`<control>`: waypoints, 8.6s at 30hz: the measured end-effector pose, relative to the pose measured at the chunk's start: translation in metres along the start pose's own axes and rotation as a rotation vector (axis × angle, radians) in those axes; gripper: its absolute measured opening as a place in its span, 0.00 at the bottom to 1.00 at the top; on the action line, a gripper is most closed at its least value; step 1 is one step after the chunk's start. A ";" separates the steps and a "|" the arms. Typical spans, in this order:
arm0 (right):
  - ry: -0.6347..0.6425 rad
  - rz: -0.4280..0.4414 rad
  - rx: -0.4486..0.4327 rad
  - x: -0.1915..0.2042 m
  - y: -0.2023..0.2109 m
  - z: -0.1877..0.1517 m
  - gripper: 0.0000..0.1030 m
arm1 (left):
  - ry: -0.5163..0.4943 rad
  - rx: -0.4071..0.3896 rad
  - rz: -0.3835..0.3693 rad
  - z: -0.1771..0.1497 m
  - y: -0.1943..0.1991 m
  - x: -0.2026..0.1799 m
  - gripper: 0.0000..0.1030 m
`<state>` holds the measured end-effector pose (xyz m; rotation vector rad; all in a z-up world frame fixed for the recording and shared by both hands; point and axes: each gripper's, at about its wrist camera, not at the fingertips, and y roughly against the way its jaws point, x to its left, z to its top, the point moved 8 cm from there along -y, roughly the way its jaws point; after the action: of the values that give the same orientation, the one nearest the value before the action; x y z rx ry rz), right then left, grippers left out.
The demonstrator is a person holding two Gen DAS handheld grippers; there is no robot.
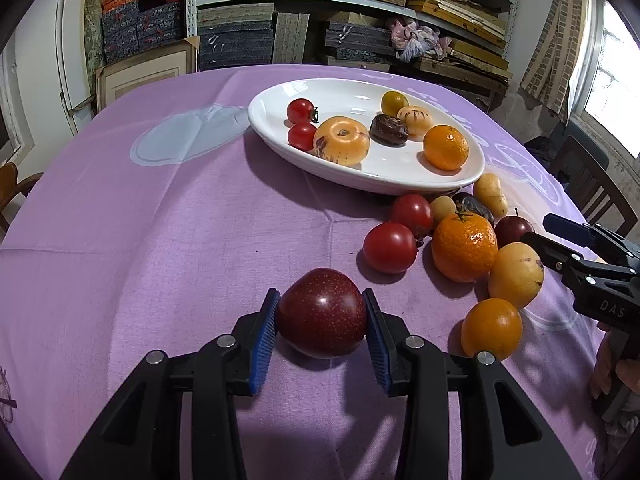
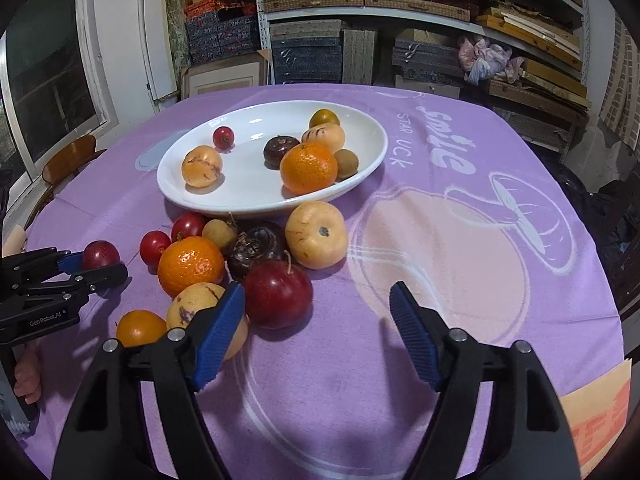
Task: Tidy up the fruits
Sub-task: 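Grasp the dark red plum with the left tool while the right tool grasps the red apple, then carry the dark red plum and red apple onto the plate, open both tools, then withdraw both tools from the plate toward the remaining fruits, then grasp the orange tomato with the left tool while the right tool grasps the pale pear, then carry the orange tomato and pale pear onto the plate, open both tools, then withdraw both tools from the plate toward the mandarin and peach-coloured fruit, then grasp the mandarin with the left tool while the right tool grasps the peach-coloured fruit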
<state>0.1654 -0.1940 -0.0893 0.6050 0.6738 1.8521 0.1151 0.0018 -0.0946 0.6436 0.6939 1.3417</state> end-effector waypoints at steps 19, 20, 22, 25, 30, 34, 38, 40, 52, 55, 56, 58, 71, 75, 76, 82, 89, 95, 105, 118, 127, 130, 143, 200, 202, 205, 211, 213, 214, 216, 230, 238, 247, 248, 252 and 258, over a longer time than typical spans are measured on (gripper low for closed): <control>0.010 0.086 0.057 0.016 -0.007 -0.007 0.39 | 0.001 0.005 -0.039 0.000 0.000 -0.003 0.40; 0.007 0.085 0.054 0.015 -0.006 -0.007 0.39 | 0.001 0.001 -0.041 0.000 0.000 -0.003 0.40; 0.003 0.085 0.057 0.014 -0.006 -0.009 0.39 | 0.000 -0.009 -0.042 0.000 0.001 -0.003 0.40; 0.005 0.084 0.057 0.015 -0.004 -0.011 0.39 | -0.008 -0.014 -0.039 0.000 0.002 -0.005 0.40; -0.017 0.088 0.019 0.011 0.005 -0.005 0.39 | -0.001 -0.043 -0.029 0.007 0.009 -0.004 0.40; -0.047 0.107 -0.039 0.004 0.020 0.025 0.39 | -0.010 -0.060 -0.008 0.038 0.006 -0.003 0.40; -0.023 0.074 -0.054 0.002 0.011 0.067 0.39 | -0.012 -0.057 -0.024 0.079 -0.009 -0.012 0.40; -0.027 0.065 -0.053 -0.001 0.000 0.086 0.39 | -0.022 -0.049 -0.044 0.096 -0.020 -0.022 0.40; -0.055 0.013 0.039 -0.023 -0.091 0.135 0.39 | -0.001 0.050 0.003 0.169 -0.111 -0.034 0.40; -0.043 0.011 0.016 -0.022 -0.093 0.136 0.50 | 0.003 0.043 0.021 0.167 -0.115 -0.028 0.46; -0.047 0.016 0.001 -0.022 -0.090 0.138 0.63 | -0.004 0.031 0.030 0.167 -0.112 -0.028 0.53; -0.057 0.007 -0.038 -0.025 -0.077 0.143 0.70 | -0.011 -0.010 0.047 0.168 -0.100 -0.025 0.63; -0.227 0.005 -0.175 -0.064 0.035 0.046 0.96 | -0.101 -0.035 0.009 0.050 0.031 -0.018 0.78; -0.282 0.013 -0.126 -0.074 0.027 0.021 0.96 | -0.213 -0.056 0.019 -0.014 0.064 -0.041 0.83; -0.290 0.018 -0.131 -0.074 0.028 0.021 0.96 | -0.227 -0.059 0.018 -0.026 0.068 -0.046 0.84; -0.293 0.024 -0.160 -0.073 0.036 0.023 0.96 | -0.255 -0.048 -0.012 -0.063 0.073 -0.068 0.89; -0.292 0.023 -0.148 -0.072 0.033 0.023 0.96 | -0.258 0.024 -0.071 -0.072 0.055 -0.080 0.88; -0.288 0.019 -0.140 -0.072 0.030 0.022 0.96 | -0.220 0.033 -0.112 -0.070 0.049 -0.079 0.84; -0.289 0.019 -0.138 -0.072 0.030 0.021 0.96 | -0.169 0.082 -0.182 -0.060 0.032 -0.086 0.58; -0.136 0.062 -0.111 -0.029 0.037 0.011 0.96 | -0.200 0.051 -0.130 -0.073 0.044 -0.071 0.38; 0.156 0.124 -0.082 0.062 0.050 -0.020 0.96 | -0.043 -0.009 -0.061 -0.061 0.054 -0.017 0.37; 0.231 0.116 -0.035 0.081 0.039 -0.030 0.95 | -0.027 -0.033 -0.025 -0.058 0.055 -0.005 0.37; 0.242 0.153 0.070 0.093 0.018 -0.037 0.52 | -0.015 -0.007 -0.057 -0.061 0.052 -0.003 0.37; -0.218 0.091 -0.230 -0.040 0.037 0.071 0.92 | -0.031 -0.077 0.048 0.095 0.009 0.007 0.69; -0.277 0.096 -0.228 -0.055 0.039 0.059 0.93 | -0.046 -0.088 0.028 0.070 0.023 -0.007 0.69; -0.338 0.105 -0.198 -0.070 0.035 0.047 0.93 | -0.099 -0.106 0.011 0.043 0.037 -0.038 0.70; -0.384 0.120 -0.214 -0.082 0.040 0.044 0.93 | -0.260 -0.111 0.053 0.022 0.027 -0.089 0.71; -0.390 0.124 -0.215 -0.083 0.041 0.044 0.93 | -0.241 -0.087 0.048 0.022 0.016 -0.089 0.71; -0.392 0.127 -0.213 -0.081 0.041 0.044 0.93 | -0.223 -0.069 0.032 0.021 0.010 -0.088 0.71; -0.393 0.131 -0.209 -0.081 0.041 0.044 0.93 | -0.201 -0.035 0.010 0.020 0.000 -0.085 0.71; -0.409 0.120 -0.182 -0.082 0.037 0.042 0.94 | -0.162 -0.035 -0.004 0.017 -0.016 -0.089 0.60; -0.321 0.088 -0.118 -0.068 0.025 0.037 0.94 | -0.169 -0.048 -0.023 0.015 -0.014 -0.086 0.45; -0.145 0.036 -0.013 -0.037 -0.003 0.026 0.94 | -0.094 -0.076 0.000 0.001 0.017 -0.043 0.44; -0.125 0.023 -0.009 -0.034 -0.006 0.025 0.94 | -0.087 -0.090 0.020 0.000 0.021 -0.035 0.44; -0.073 -0.038 -0.006 -0.028 -0.016 0.032 0.94 | -0.037 -0.118 0.055 0.000 0.030 -0.013 0.44; -0.059 -0.049 0.033 -0.022 -0.036 0.036 0.74 | -0.028 -0.104 0.039 0.000 0.029 -0.008 0.44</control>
<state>0.2208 -0.1974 -0.0907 0.6565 0.6760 1.7745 0.0956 -0.0026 -0.0724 0.5932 0.5877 1.3932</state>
